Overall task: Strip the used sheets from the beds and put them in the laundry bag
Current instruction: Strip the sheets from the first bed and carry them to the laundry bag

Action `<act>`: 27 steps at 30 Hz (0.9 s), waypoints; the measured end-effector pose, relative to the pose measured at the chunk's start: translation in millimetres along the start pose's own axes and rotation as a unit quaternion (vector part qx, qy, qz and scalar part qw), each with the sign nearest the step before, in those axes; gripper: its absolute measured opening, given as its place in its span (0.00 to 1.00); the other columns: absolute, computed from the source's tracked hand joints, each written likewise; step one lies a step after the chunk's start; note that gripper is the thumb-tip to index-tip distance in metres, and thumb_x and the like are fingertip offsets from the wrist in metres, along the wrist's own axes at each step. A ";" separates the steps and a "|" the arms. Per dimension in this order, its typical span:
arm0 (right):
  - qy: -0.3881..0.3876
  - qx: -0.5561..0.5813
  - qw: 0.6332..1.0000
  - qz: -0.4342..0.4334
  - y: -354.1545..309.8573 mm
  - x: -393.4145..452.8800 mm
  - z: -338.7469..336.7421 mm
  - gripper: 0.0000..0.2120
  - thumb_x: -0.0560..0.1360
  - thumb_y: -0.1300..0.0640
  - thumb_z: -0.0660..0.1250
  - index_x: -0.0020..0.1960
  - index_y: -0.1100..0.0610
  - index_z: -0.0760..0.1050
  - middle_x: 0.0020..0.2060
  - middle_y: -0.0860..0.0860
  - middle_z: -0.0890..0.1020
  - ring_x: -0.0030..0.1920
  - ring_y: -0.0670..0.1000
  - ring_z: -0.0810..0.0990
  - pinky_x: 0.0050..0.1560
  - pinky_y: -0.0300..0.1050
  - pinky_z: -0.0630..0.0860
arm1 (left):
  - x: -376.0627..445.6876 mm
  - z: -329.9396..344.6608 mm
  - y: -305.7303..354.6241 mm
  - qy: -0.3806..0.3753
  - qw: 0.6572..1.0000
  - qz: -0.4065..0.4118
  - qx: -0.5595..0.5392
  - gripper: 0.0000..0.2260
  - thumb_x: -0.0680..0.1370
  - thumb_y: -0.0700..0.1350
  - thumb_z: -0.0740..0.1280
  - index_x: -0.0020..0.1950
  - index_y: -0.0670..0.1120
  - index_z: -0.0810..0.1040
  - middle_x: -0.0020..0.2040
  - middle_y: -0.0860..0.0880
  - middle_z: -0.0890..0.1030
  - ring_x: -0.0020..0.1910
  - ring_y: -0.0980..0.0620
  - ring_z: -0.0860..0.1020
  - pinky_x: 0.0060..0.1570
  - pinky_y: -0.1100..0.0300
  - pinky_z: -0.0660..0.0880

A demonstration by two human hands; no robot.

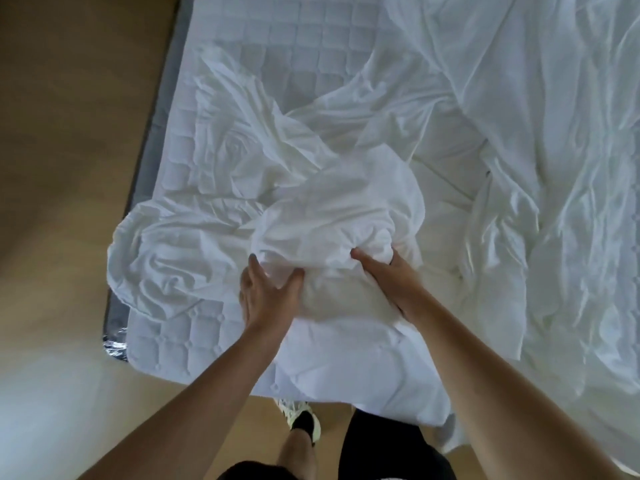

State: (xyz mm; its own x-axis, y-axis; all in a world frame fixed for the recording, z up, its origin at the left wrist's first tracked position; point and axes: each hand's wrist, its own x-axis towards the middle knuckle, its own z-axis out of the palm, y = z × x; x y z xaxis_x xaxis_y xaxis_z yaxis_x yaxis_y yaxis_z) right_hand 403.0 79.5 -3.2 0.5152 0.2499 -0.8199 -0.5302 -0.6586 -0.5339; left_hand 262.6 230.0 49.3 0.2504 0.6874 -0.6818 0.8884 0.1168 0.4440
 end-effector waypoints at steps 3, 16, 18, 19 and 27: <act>0.008 -0.092 0.995 -0.027 -15.2 -15.1 12.7 0.46 0.58 0.20 0.70 0.71 0.41 0.71 0.58 0.45 0.84 0.60 0.53 0.82 0.63 0.54 0.78 | -7.1 -1.0 42.3 0.044 0.952 0.295 0.065 0.35 0.79 0.59 0.63 0.83 0.59 0.53 0.84 0.50 0.52 0.83 0.46 0.50 0.80 0.42 0.52; -0.034 -0.408 0.883 -0.230 -16.5 -88.0 85.0 0.51 0.72 0.24 0.61 0.83 0.46 0.43 0.76 0.53 0.66 0.74 0.58 0.66 0.73 0.58 0.63 | 78.7 -55.4 57.0 -0.120 0.879 0.175 0.427 0.42 0.69 0.81 0.56 0.78 0.60 0.67 0.77 0.53 0.71 0.75 0.43 0.69 0.72 0.37 0.65; 0.050 -0.390 0.882 -0.260 6.5 -109.0 68.4 0.46 0.74 0.24 0.55 0.84 0.45 0.47 0.81 0.50 0.62 0.79 0.56 0.61 0.78 0.59 0.58 | 74.7 -65.7 49.6 -0.139 0.888 0.165 0.405 0.40 0.70 0.81 0.57 0.77 0.61 0.68 0.76 0.52 0.73 0.73 0.43 0.72 0.72 0.41 0.67; 0.100 -0.356 0.897 -0.242 22.8 -118.7 56.8 0.44 0.75 0.24 0.52 0.84 0.45 0.50 0.81 0.49 0.62 0.80 0.55 0.60 0.80 0.58 0.57 | 73.4 -70.3 44.1 -0.149 0.892 0.160 0.396 0.39 0.71 0.79 0.57 0.77 0.61 0.68 0.76 0.51 0.73 0.73 0.43 0.72 0.71 0.44 0.68; 0.256 0.328 0.873 0.255 171.9 -161.6 65.5 0.54 0.66 0.17 0.60 0.82 0.46 0.56 0.79 0.54 0.65 0.75 0.64 0.68 0.73 0.68 0.65 | 78.4 -81.6 9.6 -0.159 0.890 0.178 0.389 0.41 0.75 0.77 0.55 0.81 0.54 0.63 0.78 0.46 0.69 0.76 0.41 0.68 0.70 0.49 0.67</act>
State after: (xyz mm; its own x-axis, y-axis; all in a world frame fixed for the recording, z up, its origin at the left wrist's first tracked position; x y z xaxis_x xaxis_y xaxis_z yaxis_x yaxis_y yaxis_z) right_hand 184.5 -27.6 23.9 0.2438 -0.4176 -0.8753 -0.9635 -0.0013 -0.2677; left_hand 259.3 343.6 47.6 0.5555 0.3293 -0.7635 0.6974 -0.6846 0.2121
